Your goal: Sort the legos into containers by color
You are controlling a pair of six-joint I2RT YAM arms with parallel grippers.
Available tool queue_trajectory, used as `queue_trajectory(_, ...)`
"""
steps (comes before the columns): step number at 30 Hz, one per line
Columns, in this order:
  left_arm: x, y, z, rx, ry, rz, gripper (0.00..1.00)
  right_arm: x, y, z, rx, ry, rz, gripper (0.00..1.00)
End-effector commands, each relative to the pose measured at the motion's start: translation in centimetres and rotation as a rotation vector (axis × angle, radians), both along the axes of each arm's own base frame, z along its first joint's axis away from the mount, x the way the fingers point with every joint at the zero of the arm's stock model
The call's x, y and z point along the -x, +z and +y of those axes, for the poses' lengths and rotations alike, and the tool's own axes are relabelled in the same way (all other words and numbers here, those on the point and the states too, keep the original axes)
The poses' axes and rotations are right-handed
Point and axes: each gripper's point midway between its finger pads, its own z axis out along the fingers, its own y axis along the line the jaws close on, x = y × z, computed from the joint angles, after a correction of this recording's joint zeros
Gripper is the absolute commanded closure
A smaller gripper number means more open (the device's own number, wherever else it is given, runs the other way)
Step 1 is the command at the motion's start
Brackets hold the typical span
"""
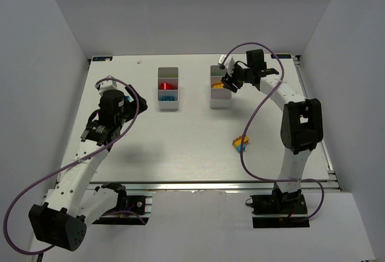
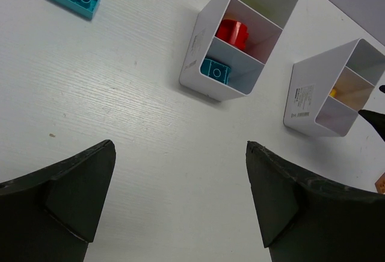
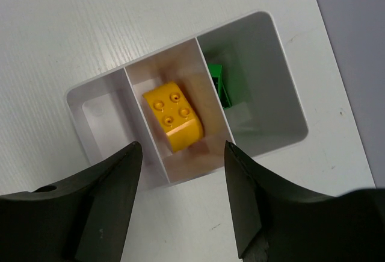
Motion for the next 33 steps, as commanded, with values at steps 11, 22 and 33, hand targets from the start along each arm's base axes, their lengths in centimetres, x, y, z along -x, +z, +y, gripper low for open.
queue_trajectory(11, 0.4, 1.9, -0.7, 0.074, -0.017, -0.038, 0.02, 5.4, 8.8, -1.2, -0.161, -0.097, -0.041, 0.34)
queue_trajectory(22, 0.7, 1.3, -1.0, 0.117, -0.021, -0.028, 0.02, 18.8, 3.0, -5.9, -0.125, -0.388, 0.388, 0.34)
queue_trajectory(33, 1.1, 0.0, -1.6, 0.161, -0.028, -0.009, 0.02, 24.2, -3.8, -7.5, -0.003, -0.562, 0.653, 0.35)
